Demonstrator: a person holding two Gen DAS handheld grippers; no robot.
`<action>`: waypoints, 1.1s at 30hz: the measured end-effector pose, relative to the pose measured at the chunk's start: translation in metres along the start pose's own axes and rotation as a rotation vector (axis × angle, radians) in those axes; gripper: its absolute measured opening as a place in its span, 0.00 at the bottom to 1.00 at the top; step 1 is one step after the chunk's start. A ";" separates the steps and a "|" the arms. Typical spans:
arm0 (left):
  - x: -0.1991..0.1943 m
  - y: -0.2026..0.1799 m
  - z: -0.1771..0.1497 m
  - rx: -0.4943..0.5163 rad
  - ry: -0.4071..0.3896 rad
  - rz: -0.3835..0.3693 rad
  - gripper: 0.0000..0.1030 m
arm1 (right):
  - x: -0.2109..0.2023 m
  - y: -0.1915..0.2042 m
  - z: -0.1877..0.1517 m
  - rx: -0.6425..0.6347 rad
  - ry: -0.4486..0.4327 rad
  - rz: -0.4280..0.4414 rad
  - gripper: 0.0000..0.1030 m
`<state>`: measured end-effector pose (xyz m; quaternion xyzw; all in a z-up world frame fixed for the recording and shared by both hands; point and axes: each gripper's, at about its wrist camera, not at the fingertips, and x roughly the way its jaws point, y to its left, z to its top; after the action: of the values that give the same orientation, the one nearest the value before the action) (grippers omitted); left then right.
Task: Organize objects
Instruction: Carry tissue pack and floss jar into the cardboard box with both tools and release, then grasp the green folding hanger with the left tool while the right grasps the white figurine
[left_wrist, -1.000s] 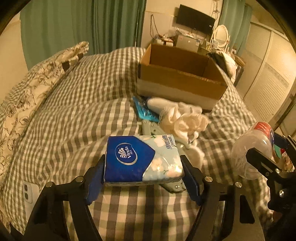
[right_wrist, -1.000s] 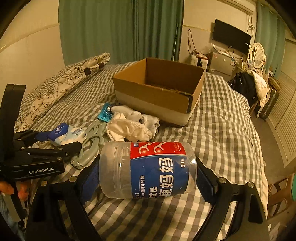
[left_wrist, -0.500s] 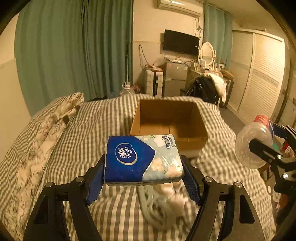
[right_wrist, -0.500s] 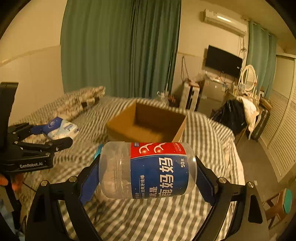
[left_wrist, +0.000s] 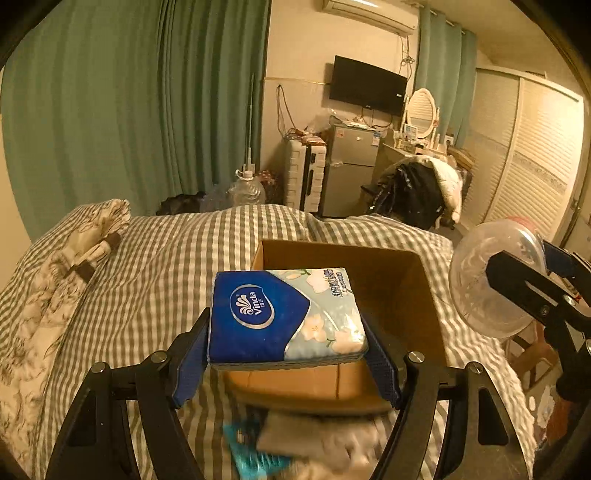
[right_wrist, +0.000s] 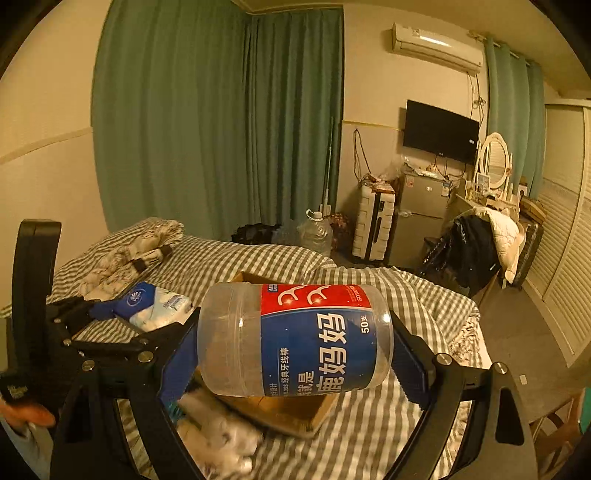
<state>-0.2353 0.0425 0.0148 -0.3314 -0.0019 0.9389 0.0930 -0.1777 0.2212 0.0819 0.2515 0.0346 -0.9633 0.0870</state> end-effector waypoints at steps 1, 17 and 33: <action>0.011 -0.001 0.003 0.010 0.005 0.009 0.74 | 0.012 -0.003 0.002 0.008 0.008 0.000 0.88; 0.064 0.000 -0.014 0.041 0.066 -0.006 0.89 | 0.093 -0.037 -0.011 0.127 0.045 0.015 1.00; -0.112 0.007 -0.013 0.056 -0.050 0.100 0.97 | -0.090 -0.005 0.015 0.031 -0.034 -0.027 1.00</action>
<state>-0.1431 0.0153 0.0739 -0.3047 0.0388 0.9501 0.0551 -0.1086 0.2384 0.1397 0.2360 0.0216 -0.9689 0.0708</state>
